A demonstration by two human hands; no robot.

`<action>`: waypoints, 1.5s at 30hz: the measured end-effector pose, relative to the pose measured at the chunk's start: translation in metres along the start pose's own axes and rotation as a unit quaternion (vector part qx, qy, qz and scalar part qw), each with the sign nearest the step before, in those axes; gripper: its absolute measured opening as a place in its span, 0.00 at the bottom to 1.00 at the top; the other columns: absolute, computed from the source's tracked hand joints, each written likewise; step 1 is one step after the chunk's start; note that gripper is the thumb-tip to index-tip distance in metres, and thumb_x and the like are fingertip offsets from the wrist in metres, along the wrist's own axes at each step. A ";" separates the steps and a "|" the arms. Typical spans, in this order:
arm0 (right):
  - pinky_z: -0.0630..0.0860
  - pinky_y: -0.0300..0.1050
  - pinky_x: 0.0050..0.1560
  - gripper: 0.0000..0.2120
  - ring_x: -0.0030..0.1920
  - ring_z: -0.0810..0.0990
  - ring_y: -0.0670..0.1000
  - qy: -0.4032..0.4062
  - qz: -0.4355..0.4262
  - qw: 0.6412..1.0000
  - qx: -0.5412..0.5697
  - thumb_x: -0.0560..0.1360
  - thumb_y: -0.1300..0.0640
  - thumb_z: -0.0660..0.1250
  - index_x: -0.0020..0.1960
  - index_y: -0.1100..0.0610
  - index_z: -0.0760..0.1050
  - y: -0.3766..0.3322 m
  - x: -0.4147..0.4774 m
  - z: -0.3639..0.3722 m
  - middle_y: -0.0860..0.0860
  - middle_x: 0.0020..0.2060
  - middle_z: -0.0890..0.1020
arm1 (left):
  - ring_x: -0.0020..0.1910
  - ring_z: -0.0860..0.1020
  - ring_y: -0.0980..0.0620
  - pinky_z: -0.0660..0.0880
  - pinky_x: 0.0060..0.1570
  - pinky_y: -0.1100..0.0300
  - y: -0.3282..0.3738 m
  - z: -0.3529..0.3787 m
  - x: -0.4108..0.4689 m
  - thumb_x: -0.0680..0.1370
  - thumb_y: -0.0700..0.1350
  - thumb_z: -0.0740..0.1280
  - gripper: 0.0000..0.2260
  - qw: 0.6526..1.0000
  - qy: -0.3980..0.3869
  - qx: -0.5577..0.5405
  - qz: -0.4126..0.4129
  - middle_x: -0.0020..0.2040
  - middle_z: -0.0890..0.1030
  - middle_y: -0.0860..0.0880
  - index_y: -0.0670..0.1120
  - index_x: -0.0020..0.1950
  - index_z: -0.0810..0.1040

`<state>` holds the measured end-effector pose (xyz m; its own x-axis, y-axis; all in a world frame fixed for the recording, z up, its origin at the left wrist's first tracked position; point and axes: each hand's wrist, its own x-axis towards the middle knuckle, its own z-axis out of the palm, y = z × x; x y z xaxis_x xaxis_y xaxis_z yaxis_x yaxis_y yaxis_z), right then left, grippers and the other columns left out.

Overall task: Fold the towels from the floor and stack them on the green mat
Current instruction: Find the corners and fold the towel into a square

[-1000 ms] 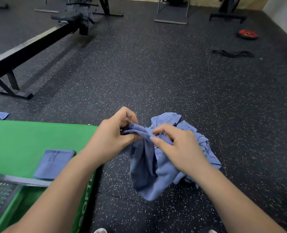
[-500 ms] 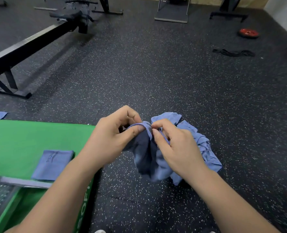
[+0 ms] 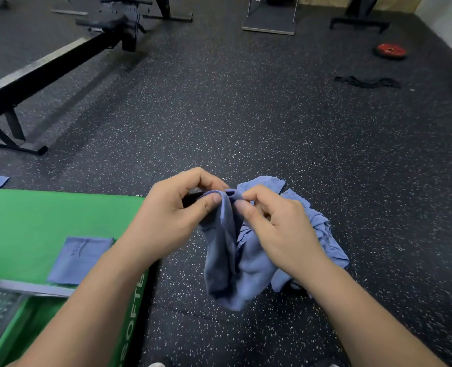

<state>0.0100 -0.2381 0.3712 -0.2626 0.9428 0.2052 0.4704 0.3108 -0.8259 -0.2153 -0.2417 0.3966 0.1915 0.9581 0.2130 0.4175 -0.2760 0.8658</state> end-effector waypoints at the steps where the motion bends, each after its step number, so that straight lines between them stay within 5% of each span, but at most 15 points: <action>1: 0.65 0.40 0.34 0.09 0.30 0.67 0.45 -0.006 0.012 1.000 0.016 0.86 0.51 0.67 0.48 0.52 0.78 -0.001 0.001 -0.002 0.44 0.27 0.70 | 0.55 0.83 0.50 0.78 0.55 0.51 -0.001 -0.003 0.001 0.83 0.43 0.73 0.03 1.000 0.005 0.022 0.018 0.56 0.86 0.53 0.51 0.51 0.84; 9: 0.74 0.59 0.50 0.15 0.43 0.71 0.50 -0.060 0.046 0.989 0.129 0.87 0.47 0.60 0.48 0.56 0.74 -0.002 0.009 -0.011 0.62 0.42 0.74 | 0.59 0.73 0.50 0.67 0.61 0.63 -0.001 -0.013 0.004 0.78 0.45 0.76 0.05 0.979 0.034 0.193 0.064 0.54 0.76 0.56 0.56 0.51 0.87; 13: 0.71 0.52 0.51 0.13 0.45 0.73 0.48 -0.054 0.049 0.980 0.186 0.89 0.53 0.61 0.49 0.59 0.75 -0.003 0.010 -0.017 0.57 0.41 0.76 | 0.54 0.74 0.51 0.69 0.54 0.63 0.002 -0.019 0.006 0.75 0.34 0.73 0.17 0.975 0.049 0.208 0.051 0.50 0.73 0.54 0.58 0.51 0.87; 18: 0.73 0.55 0.56 0.14 0.48 0.75 0.51 -0.083 0.033 0.977 0.195 0.89 0.54 0.61 0.50 0.62 0.75 -0.003 0.011 -0.014 0.65 0.46 0.78 | 0.42 0.76 0.50 0.72 0.43 0.59 0.006 -0.009 0.005 0.74 0.29 0.70 0.20 0.989 0.034 0.139 0.045 0.46 0.74 0.51 0.55 0.49 0.87; 22: 0.70 0.49 0.51 0.13 0.44 0.71 0.47 -0.107 0.038 0.972 0.206 0.88 0.54 0.60 0.47 0.58 0.75 -0.007 0.010 -0.010 0.50 0.40 0.74 | 0.37 0.74 0.52 0.69 0.40 0.64 0.004 0.002 0.006 0.76 0.31 0.71 0.18 0.994 0.048 0.096 0.034 0.42 0.75 0.51 0.55 0.49 0.87; 25: 0.70 0.49 0.52 0.13 0.45 0.71 0.46 -0.109 0.037 0.972 0.204 0.88 0.52 0.60 0.47 0.56 0.75 -0.008 0.010 -0.008 0.48 0.41 0.74 | 0.35 0.73 0.54 0.71 0.38 0.62 0.002 0.009 0.005 0.80 0.36 0.73 0.11 0.999 0.038 -0.003 -0.022 0.40 0.79 0.49 0.53 0.50 0.87; 28: 0.72 0.53 0.54 0.15 0.46 0.72 0.48 -0.100 0.031 0.977 0.186 0.87 0.51 0.60 0.48 0.60 0.75 -0.008 0.010 -0.006 0.55 0.41 0.74 | 0.36 0.76 0.50 0.76 0.39 0.56 0.005 0.015 0.003 0.83 0.37 0.72 0.07 0.990 0.026 -0.116 -0.071 0.41 0.82 0.42 0.49 0.55 0.84; 31: 0.75 0.67 0.61 0.17 0.49 0.78 0.60 -0.088 0.036 0.981 0.168 0.87 0.47 0.60 0.51 0.60 0.76 -0.008 0.011 -0.006 0.65 0.47 0.78 | 0.36 0.78 0.51 0.77 0.41 0.59 0.006 0.022 0.002 0.83 0.35 0.70 0.10 0.982 0.045 -0.164 -0.084 0.41 0.83 0.48 0.48 0.58 0.74; 37: 0.75 0.64 0.55 0.14 0.43 0.77 0.58 -0.006 0.044 0.990 0.137 0.86 0.49 0.62 0.47 0.56 0.77 -0.007 0.012 -0.010 0.64 0.43 0.78 | 0.43 0.81 0.53 0.82 0.50 0.49 0.010 0.030 0.001 0.82 0.46 0.72 0.05 0.979 0.047 -0.180 -0.080 0.43 0.84 0.51 0.46 0.51 0.80; 42: 0.75 0.59 0.46 0.12 0.39 0.72 0.50 0.010 0.053 0.991 0.121 0.85 0.48 0.64 0.47 0.53 0.78 -0.007 0.011 -0.008 0.62 0.39 0.78 | 0.38 0.79 0.58 0.74 0.43 0.62 0.008 0.038 -0.001 0.78 0.41 0.79 0.07 0.990 0.045 -0.108 -0.075 0.40 0.85 0.55 0.49 0.46 0.83; 45: 0.67 0.45 0.36 0.07 0.30 0.67 0.44 0.034 0.045 0.994 0.095 0.86 0.51 0.67 0.50 0.50 0.77 -0.006 0.008 -0.005 0.48 0.26 0.73 | 0.38 0.78 0.54 0.78 0.43 0.48 0.007 0.040 0.000 0.78 0.43 0.79 0.06 0.985 0.067 -0.132 -0.087 0.39 0.83 0.53 0.49 0.45 0.84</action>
<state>0.0096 -0.2319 0.3807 -0.1658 0.9739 0.1548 0.3202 0.2016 -0.9256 -0.1766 -0.2466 0.3840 0.0107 0.9956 0.0934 0.1839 -0.0938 0.9785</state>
